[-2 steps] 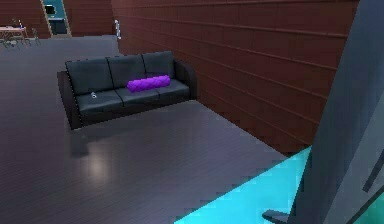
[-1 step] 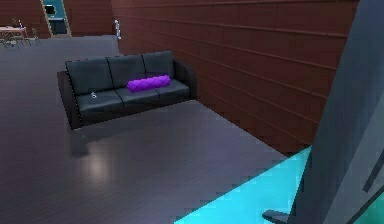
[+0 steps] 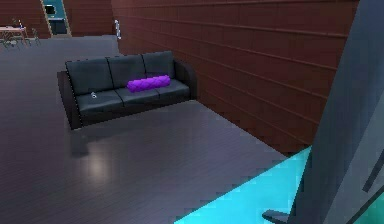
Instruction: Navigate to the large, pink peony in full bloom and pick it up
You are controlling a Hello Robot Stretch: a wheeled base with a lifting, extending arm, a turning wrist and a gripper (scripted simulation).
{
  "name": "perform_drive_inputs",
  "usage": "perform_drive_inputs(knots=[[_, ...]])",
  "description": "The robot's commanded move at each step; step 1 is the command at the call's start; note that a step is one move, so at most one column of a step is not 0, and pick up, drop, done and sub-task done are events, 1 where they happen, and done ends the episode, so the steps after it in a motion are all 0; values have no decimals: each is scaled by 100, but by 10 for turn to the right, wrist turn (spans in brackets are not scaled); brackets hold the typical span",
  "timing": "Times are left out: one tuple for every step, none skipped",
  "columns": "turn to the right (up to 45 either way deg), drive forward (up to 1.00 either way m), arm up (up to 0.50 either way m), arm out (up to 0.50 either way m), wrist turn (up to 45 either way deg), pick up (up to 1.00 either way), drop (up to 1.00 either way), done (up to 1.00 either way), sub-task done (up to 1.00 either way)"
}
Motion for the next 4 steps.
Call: perform_drive_inputs(knots=[[0, 0, -30, 0, 0, 0, 0, 0, 0], [0, 0, 0, 0, 0, 100, 0, 0, 0], [0, 0, 10, 0, 0, 0, 0, 0, 0], [0, 0, 0, 0, 0, 0, 0, 100, 0]])
